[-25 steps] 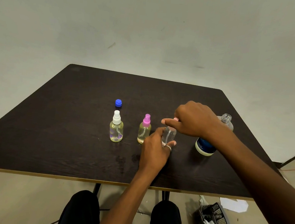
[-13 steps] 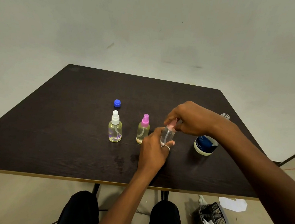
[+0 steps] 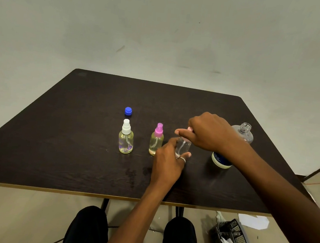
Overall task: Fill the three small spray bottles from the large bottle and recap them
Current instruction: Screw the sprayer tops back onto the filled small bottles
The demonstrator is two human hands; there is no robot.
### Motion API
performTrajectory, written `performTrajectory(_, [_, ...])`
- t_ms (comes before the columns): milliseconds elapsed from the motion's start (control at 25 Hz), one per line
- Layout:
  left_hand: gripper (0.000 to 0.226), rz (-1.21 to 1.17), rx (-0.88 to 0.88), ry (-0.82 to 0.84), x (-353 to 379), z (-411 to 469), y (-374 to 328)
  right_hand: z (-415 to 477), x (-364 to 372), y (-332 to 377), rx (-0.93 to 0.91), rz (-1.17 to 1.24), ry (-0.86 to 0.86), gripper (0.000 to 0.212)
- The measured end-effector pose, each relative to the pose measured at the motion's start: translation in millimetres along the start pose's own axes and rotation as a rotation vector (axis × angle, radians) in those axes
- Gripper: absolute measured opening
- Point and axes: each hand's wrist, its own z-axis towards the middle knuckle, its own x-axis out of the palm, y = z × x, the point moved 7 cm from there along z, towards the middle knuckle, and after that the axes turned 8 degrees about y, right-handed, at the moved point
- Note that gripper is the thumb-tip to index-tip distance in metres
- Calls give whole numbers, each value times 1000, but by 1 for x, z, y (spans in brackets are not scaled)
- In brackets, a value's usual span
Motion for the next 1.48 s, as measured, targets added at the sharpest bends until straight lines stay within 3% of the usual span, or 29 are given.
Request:
performTrajectory(120, [46, 2, -3, -1, 0, 0, 0, -2, -2, -3, 2, 38, -13, 66])
performTrajectory(240, [46, 6, -4, -12, -1, 0, 0, -4, -3, -2, -148, 204, 111, 35])
performTrajectory(360, [46, -10, -6, -9, -1, -1, 0, -4, -5, 3, -249, 258, 179, 29])
performTrajectory(720, [47, -23, 9, -27, -2, -1, -1, 2, 4, -1, -144, 246, 68, 9])
performTrajectory(1040, [45, -18, -6, -62, -2, -1, 1, -5, 10, -2, 1, 214, -109, 12])
performTrajectory(1280, [46, 13, -4, -63, -3, -3, -2, -5, 10, -3, 16, 293, -75, 13])
performTrajectory(1480, [45, 39, 37, -69, -5, -8, -12, -10, -6, -3, 52, 207, -39, 41])
